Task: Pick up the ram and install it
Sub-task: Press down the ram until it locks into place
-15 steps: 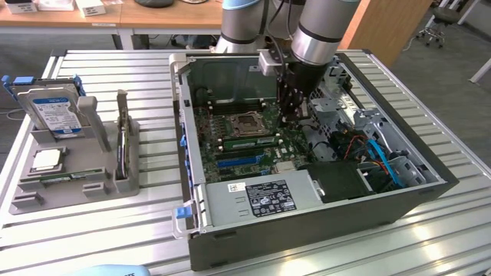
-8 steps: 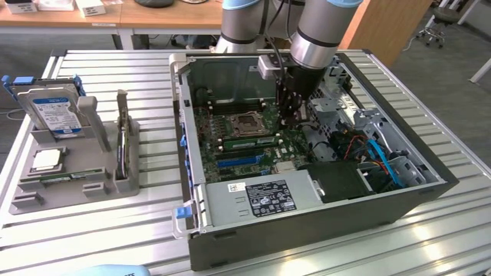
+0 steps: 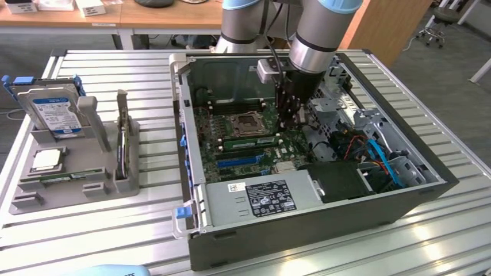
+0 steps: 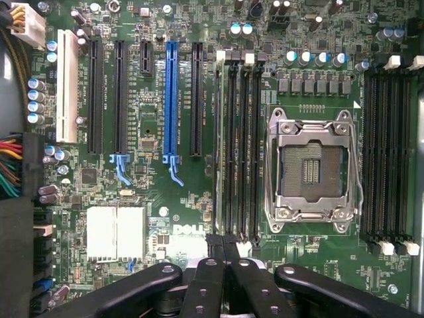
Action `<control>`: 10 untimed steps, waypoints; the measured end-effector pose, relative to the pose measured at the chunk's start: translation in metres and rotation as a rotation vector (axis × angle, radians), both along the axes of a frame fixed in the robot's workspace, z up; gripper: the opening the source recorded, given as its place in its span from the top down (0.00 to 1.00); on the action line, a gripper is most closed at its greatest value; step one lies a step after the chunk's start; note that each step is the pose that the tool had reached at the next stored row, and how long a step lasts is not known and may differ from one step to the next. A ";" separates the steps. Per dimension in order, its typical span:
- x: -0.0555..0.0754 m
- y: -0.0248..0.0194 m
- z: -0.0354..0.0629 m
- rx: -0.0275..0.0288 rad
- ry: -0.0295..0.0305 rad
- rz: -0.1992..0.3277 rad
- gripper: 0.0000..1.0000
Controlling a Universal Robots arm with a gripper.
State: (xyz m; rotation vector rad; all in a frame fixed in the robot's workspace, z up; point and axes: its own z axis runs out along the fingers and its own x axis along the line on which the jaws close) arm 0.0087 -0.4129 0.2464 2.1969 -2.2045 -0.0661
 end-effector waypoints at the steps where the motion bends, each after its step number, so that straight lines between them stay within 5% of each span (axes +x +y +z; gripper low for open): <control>1: 0.000 0.0000 -0.0002 -0.0002 0.0001 0.000 0.90; 10: 0.000 0.0000 -0.0030 0.0000 0.0000 0.000 0.90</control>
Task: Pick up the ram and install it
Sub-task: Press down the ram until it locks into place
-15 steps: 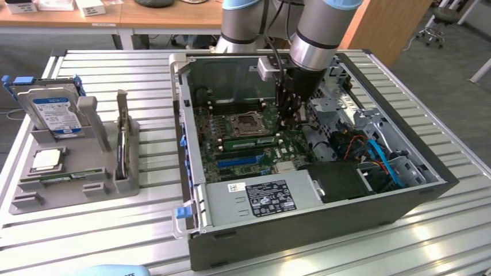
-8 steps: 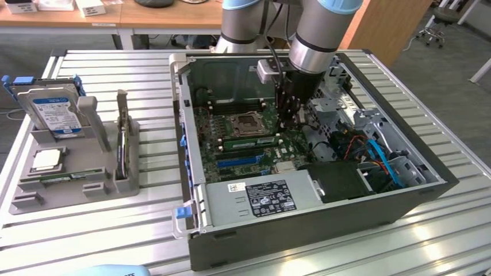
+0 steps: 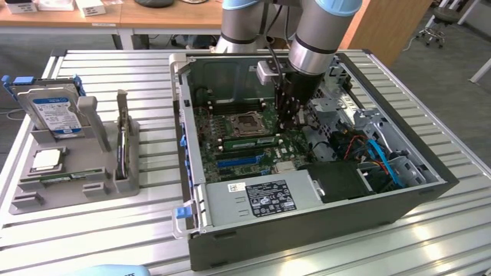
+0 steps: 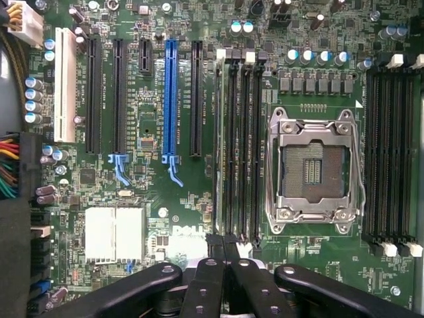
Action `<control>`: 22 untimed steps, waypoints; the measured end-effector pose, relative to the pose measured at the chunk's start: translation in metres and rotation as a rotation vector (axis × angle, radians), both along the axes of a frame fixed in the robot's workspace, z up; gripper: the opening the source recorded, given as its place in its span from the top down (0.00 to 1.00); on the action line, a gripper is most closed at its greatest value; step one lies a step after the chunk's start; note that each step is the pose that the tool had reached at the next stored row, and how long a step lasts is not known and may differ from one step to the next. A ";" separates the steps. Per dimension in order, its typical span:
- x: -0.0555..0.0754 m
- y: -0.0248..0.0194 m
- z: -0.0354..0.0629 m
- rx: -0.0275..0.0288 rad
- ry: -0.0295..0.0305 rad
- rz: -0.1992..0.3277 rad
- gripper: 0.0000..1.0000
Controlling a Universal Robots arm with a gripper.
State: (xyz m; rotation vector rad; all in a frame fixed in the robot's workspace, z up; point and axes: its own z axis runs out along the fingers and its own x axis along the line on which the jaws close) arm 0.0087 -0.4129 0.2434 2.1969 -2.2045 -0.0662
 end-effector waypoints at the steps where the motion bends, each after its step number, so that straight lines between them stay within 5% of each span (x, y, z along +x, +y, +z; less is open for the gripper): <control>1: 0.000 0.0000 -0.0006 -0.0001 0.0000 0.000 0.90; 22: 0.003 0.0000 -0.0065 0.0000 0.0000 0.000 0.90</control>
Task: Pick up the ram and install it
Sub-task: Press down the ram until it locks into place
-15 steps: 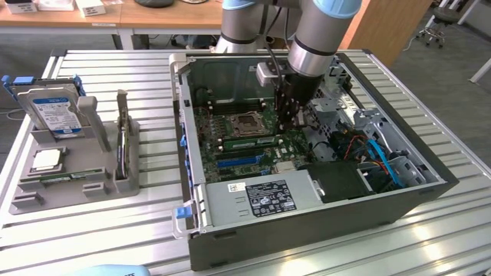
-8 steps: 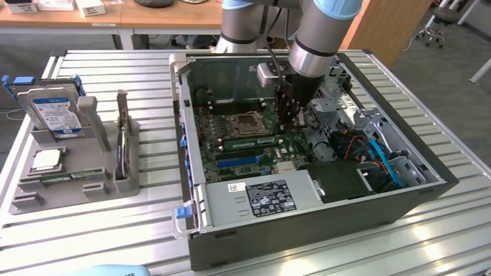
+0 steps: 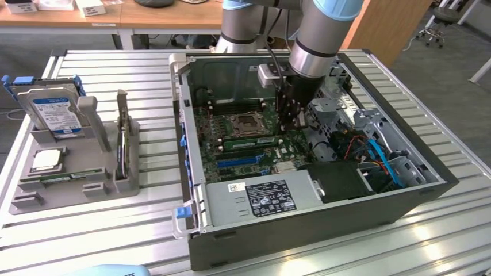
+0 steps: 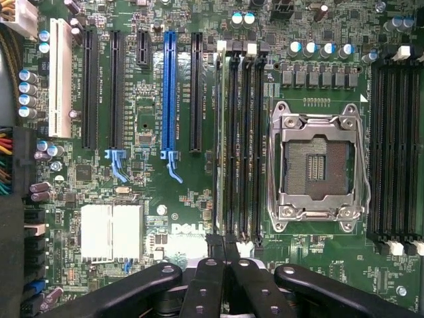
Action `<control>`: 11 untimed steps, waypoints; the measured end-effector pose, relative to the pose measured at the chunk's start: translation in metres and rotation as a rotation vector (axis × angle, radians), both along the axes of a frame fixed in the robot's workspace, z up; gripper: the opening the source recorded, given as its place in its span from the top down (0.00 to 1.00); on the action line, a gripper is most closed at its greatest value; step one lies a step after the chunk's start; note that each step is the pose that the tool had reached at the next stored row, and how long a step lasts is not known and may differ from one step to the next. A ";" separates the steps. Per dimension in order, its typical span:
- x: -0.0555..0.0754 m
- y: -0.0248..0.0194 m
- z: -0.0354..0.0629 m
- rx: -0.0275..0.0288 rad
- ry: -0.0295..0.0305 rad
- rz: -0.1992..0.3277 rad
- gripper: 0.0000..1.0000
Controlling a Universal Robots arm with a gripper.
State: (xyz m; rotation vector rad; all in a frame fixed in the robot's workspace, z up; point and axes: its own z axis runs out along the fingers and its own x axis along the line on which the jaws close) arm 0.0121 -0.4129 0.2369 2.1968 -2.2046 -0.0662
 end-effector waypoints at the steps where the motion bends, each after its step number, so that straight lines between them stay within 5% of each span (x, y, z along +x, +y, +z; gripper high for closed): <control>1: 0.000 0.0000 -0.0005 0.0001 0.0000 0.000 0.90; 11: 0.000 0.0018 -0.0015 0.0001 0.0000 0.000 0.90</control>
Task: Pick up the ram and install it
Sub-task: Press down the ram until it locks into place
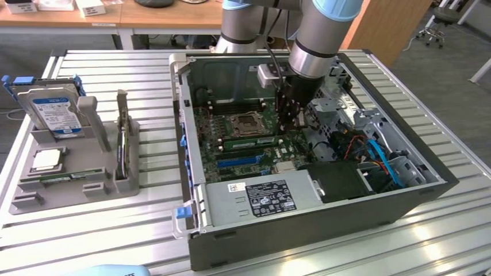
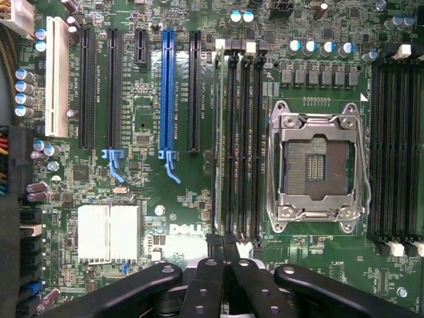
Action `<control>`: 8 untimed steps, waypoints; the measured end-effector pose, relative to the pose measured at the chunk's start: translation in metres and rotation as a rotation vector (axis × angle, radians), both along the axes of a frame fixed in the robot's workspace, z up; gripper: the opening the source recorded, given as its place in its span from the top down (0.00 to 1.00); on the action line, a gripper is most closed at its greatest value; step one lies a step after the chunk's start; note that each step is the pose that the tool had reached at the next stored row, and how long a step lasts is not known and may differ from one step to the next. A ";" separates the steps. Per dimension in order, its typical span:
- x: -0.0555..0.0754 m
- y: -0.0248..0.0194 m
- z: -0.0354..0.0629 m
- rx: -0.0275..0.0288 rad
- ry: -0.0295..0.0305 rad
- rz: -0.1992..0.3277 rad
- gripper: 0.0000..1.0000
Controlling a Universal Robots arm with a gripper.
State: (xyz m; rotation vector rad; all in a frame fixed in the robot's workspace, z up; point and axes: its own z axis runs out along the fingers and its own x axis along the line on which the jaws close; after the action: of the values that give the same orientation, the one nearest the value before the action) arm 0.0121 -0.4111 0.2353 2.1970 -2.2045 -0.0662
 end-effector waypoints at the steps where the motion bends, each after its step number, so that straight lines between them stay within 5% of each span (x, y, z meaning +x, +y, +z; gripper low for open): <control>1: 0.000 0.0006 -0.0001 0.0000 0.0001 0.000 0.90; 8: 0.000 0.0008 -0.0017 0.0000 0.0000 0.000 0.90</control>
State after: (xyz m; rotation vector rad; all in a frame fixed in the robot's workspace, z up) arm 0.0121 -0.4103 0.2336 2.1969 -2.2046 -0.0663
